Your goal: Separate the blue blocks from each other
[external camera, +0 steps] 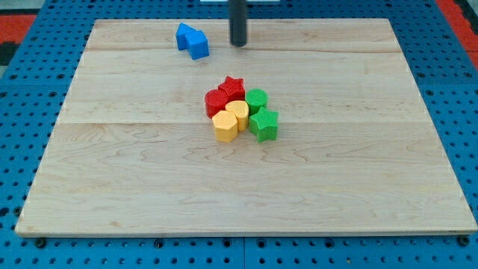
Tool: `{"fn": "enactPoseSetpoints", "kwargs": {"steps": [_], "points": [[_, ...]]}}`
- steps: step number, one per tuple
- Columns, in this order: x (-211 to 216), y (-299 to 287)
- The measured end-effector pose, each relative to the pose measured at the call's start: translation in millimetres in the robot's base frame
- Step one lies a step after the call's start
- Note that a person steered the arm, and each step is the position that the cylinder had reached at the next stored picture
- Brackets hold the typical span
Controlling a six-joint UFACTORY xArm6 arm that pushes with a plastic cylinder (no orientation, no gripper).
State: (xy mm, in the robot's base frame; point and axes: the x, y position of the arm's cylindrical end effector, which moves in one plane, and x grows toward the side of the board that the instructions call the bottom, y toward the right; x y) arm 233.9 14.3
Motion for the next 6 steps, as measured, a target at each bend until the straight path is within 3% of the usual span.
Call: {"fn": "enactPoseSetpoints", "kwargs": {"steps": [1,5,6], "points": [[-8.9,-99.1],[172.9,-93.0],[141.3,-134.7]]}}
